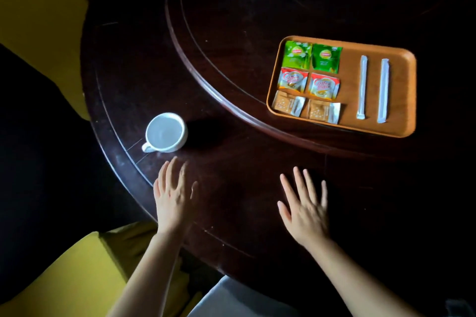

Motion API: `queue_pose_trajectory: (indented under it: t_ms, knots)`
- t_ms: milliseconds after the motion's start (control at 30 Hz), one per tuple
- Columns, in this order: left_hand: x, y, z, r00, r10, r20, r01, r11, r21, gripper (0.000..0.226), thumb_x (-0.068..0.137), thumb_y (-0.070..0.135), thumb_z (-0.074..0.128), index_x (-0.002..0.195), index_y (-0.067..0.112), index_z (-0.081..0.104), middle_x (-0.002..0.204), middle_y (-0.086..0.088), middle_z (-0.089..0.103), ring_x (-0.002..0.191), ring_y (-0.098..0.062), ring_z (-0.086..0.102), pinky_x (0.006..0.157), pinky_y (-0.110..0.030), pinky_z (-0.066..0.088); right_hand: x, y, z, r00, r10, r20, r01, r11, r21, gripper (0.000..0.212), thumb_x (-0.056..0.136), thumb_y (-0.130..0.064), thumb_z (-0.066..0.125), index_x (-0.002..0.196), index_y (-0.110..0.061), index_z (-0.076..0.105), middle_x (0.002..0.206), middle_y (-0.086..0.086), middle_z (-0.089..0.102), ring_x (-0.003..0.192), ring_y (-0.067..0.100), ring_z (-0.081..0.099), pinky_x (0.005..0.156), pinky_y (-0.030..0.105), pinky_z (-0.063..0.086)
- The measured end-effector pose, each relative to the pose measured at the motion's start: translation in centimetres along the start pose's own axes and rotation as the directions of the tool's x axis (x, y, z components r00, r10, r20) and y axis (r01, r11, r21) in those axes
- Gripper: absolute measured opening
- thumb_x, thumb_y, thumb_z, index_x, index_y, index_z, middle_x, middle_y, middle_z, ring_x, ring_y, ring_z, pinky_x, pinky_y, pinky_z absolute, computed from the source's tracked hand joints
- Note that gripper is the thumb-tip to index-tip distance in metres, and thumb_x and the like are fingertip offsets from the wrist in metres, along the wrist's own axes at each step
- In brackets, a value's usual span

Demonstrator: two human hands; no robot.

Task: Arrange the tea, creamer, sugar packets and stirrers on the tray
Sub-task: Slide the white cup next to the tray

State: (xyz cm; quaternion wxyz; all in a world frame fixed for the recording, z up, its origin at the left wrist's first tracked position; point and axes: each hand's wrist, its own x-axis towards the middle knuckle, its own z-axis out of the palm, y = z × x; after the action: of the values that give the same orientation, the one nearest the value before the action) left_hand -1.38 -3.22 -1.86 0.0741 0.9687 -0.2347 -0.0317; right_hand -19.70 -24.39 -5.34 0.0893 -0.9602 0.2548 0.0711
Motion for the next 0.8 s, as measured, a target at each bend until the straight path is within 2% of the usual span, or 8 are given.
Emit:
queue_pose_trajectory:
  t_ms: [133,233,333,467,567,633,700,800]
  knots:
    - [1.8,-2.5,-1.0,0.991,-0.017,-0.135,0.015,1.0,-0.019,0.052,0.084,0.031,0.047,0.13,0.008,0.043,0.14,-0.022,0.041,0.131,-0.037,0.032,0.104,-0.051,0.032,0.0,-0.3,-0.1,1.0,0.011,-0.02,-0.011,1.0,-0.002,0.06,0.084,-0.045,0.038,0.141,-0.027,0.032,0.151,0.009,0.032,0.139,0.026,0.026,0.11,0.057,0.019]
    - [3.4,-3.3,-2.4,0.947,-0.143,-0.287,0.095,0.98,-0.176,0.051,0.085,0.02,0.052,0.131,0.003,0.041,0.14,-0.023,0.041,0.128,-0.037,0.038,0.106,-0.045,0.03,0.0,-0.2,0.0,0.999,0.012,-0.03,-0.012,1.0,0.002,0.06,0.083,-0.044,0.039,0.141,-0.027,0.033,0.15,0.009,0.033,0.139,0.026,0.027,0.11,0.056,0.018]
    - [6.0,-3.9,-3.7,0.938,-0.329,-0.108,0.257,0.871,-0.419,0.035,0.087,0.015,0.046,0.122,0.011,0.045,0.129,-0.014,0.051,0.107,-0.024,0.052,0.093,-0.038,0.038,0.1,-0.2,0.1,0.999,0.018,-0.038,-0.018,1.0,0.002,0.06,0.083,-0.044,0.039,0.141,-0.028,0.033,0.15,0.008,0.033,0.139,0.026,0.027,0.11,0.056,0.018]
    - [9.0,-6.8,-3.4,0.92,-0.367,0.139,0.378,0.731,-0.568,0.022,0.086,0.03,0.039,0.097,0.022,0.056,0.098,-0.017,0.069,0.081,-0.03,0.067,0.071,-0.038,0.055,0.1,-0.2,0.2,0.999,0.025,-0.035,-0.025,1.0,0.0,0.06,0.083,-0.045,0.039,0.141,-0.029,0.031,0.151,0.006,0.032,0.14,0.024,0.024,0.111,0.055,0.017]
    - [9.4,-7.6,-2.9,0.903,-0.358,0.237,0.416,0.586,-0.696,0.016,0.093,0.019,0.041,0.086,0.018,0.055,0.07,-0.004,0.07,0.054,-0.007,0.065,0.045,-0.015,0.046,0.1,-0.2,0.2,0.999,0.029,-0.033,-0.029,1.0,0.0,0.06,0.083,-0.046,0.039,0.141,-0.03,0.031,0.151,0.006,0.031,0.14,0.024,0.024,0.111,0.055,0.018]
    - [9.2,-7.3,-2.9,0.894,-0.346,0.285,0.435,0.514,-0.74,0.019,0.095,0.016,0.041,0.081,0.021,0.053,0.062,0.003,0.068,0.049,0.0,0.061,0.047,-0.013,0.044,0.2,-0.2,0.2,0.999,0.031,-0.032,-0.03,0.999,0.01,0.06,0.083,-0.046,0.039,0.141,-0.031,0.03,0.151,0.006,0.031,0.14,0.023,0.023,0.111,0.056,0.018]
    - [8.9,-6.9,-2.7,0.884,-0.334,0.326,0.452,0.437,-0.778,0.02,0.095,0.017,0.041,0.08,0.021,0.053,0.072,-0.003,0.065,0.051,0.001,0.06,0.052,-0.015,0.045,0.2,-0.2,0.3,0.999,0.033,-0.035,-0.032,0.999,0.016,0.06,0.083,-0.045,0.04,0.141,-0.031,0.031,0.151,0.006,0.031,0.14,0.023,0.024,0.111,0.056,0.018]
    - [8.6,-6.2,-2.5,0.872,-0.362,0.33,0.452,0.336,-0.826,0.019,0.093,0.019,0.046,0.078,0.02,0.057,0.076,-0.005,0.063,0.059,-0.003,0.06,0.05,-0.008,0.044,0.1,-0.2,0.2,0.999,0.032,-0.043,-0.031,0.999,0.02,0.06,0.082,-0.045,0.041,0.14,-0.03,0.032,0.151,0.006,0.031,0.14,0.023,0.024,0.111,0.056,0.018]
